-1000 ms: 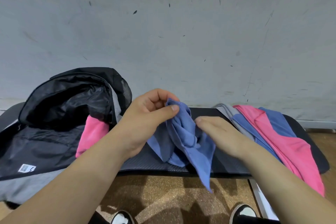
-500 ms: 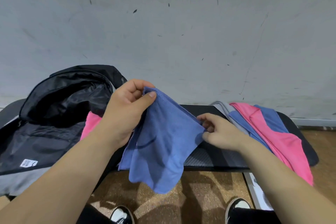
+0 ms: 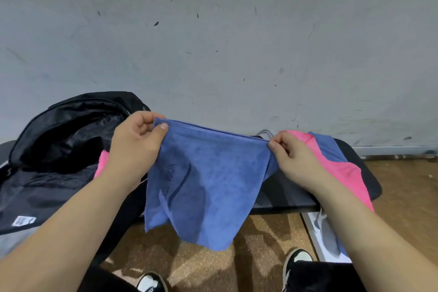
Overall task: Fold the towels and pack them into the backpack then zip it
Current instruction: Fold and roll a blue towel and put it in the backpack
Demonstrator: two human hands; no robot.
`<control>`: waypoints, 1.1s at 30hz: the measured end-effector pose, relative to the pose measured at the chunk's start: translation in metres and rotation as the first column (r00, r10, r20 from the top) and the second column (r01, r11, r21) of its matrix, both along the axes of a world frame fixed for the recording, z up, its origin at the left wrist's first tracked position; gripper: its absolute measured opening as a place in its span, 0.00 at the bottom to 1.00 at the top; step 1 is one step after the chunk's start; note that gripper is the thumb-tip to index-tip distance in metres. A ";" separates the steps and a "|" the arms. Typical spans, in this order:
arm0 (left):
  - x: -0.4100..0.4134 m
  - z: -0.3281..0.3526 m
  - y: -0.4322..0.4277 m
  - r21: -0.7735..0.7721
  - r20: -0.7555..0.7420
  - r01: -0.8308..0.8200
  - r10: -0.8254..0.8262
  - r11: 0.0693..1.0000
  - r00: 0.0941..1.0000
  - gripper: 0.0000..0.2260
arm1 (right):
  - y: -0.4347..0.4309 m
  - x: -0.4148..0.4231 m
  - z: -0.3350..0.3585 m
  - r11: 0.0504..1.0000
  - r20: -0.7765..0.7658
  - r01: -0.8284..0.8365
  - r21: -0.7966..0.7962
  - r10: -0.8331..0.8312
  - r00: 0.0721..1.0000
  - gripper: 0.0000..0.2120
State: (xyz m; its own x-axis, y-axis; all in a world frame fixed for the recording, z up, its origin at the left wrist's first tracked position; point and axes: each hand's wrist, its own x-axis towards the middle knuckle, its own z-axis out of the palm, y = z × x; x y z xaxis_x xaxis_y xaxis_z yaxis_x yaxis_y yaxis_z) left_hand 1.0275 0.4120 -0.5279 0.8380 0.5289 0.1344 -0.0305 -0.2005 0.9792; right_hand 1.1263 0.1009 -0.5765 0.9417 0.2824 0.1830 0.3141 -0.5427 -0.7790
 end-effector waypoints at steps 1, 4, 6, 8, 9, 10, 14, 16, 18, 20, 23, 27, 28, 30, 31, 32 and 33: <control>-0.001 0.000 0.002 -0.008 -0.006 -0.001 0.001 1.000 1.000 0.04 | -0.005 -0.002 0.009 1.000 0.005 0.002 0.028 -0.002 1.000 0.09; -0.006 0.001 0.007 -0.111 0.015 -0.019 0.021 0.994 1.000 0.04 | -0.023 -0.012 0.035 0.977 -0.117 -0.077 0.197 0.101 0.988 0.03; -0.009 -0.001 0.009 -0.089 -0.031 -0.013 0.011 0.996 0.999 0.04 | -0.036 -0.019 0.049 0.955 -0.194 -0.177 0.239 0.225 0.955 0.09; -0.011 -0.007 0.011 0.006 -0.133 0.014 -0.013 1.000 0.991 0.04 | -0.045 -0.021 0.055 0.956 -0.254 -0.263 0.127 0.288 0.923 0.14; -0.012 -0.009 0.011 0.039 -0.169 0.025 -0.018 0.999 0.985 0.03 | -0.048 -0.020 0.053 0.953 -0.281 -0.299 0.039 0.298 0.912 0.14; -0.013 -0.011 0.011 0.056 -0.184 0.030 -0.019 0.998 0.983 0.03 | -0.050 -0.018 0.050 0.947 -0.293 -0.316 -0.061 0.286 0.912 0.12; -0.013 -0.012 0.010 0.015 -0.179 0.080 -0.076 0.997 0.981 0.04 | -0.059 -0.005 0.032 0.963 -0.122 -0.189 -0.194 0.168 0.978 0.04; -0.011 -0.010 0.009 -0.082 -0.162 0.147 -0.158 0.986 0.974 0.05 | -0.062 -0.001 0.026 0.994 -0.126 -0.098 0.054 0.104 0.987 0.05; -0.011 -0.006 0.009 -0.236 -0.104 0.252 -0.282 0.939 0.954 0.08 | -0.057 0.001 0.022 0.899 -0.254 0.015 0.437 0.108 0.961 0.09; -0.011 -0.002 0.008 -0.363 -0.034 0.352 -0.390 0.863 0.920 0.10 | -0.048 0.001 0.021 0.782 -0.324 0.100 0.616 0.136 0.936 0.17; -0.013 0.002 0.009 -0.385 -0.049 0.441 -0.495 0.811 0.868 0.11 | -0.040 0.000 0.023 0.834 -0.270 0.175 0.523 -0.032 0.962 0.15; -0.019 0.000 0.010 -0.297 -0.186 0.539 -0.601 0.789 0.777 0.12 | -0.041 -0.005 0.024 0.984 0.052 0.177 -0.005 -0.176 0.983 0.16; -0.020 0.001 0.011 -0.296 -0.184 0.544 -0.605 0.785 0.774 0.12 | -0.041 -0.007 0.025 0.985 0.071 0.173 -0.023 -0.171 0.983 0.17; -0.023 0.004 0.017 -0.345 -0.149 0.530 -0.603 0.774 0.784 0.13 | -0.042 -0.009 0.029 0.988 0.049 0.157 0.014 -0.157 0.986 0.16; -0.025 0.005 0.021 -0.375 -0.131 0.532 -0.611 0.760 0.781 0.18 | -0.042 -0.011 0.031 0.988 -0.002 0.136 0.078 -0.136 0.991 0.15; -0.027 0.006 0.025 -0.396 -0.123 0.536 -0.621 0.746 0.774 0.23 | -0.042 -0.014 0.034 0.979 -0.062 0.111 0.169 -0.101 0.993 0.14; -0.029 0.008 0.027 -0.411 -0.116 0.540 -0.630 0.734 0.768 0.26 | -0.041 -0.017 0.037 0.957 -0.129 0.088 0.278 -0.054 0.990 0.14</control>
State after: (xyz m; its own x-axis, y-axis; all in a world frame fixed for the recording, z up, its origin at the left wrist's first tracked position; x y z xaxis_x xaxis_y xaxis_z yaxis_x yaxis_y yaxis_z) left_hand 0.9987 0.4385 -0.5197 0.9754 -0.1052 -0.1936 0.2057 0.1198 0.9713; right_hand 1.1096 0.0601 -0.5394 0.9772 0.1668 0.1310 0.1785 -0.3130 -0.9328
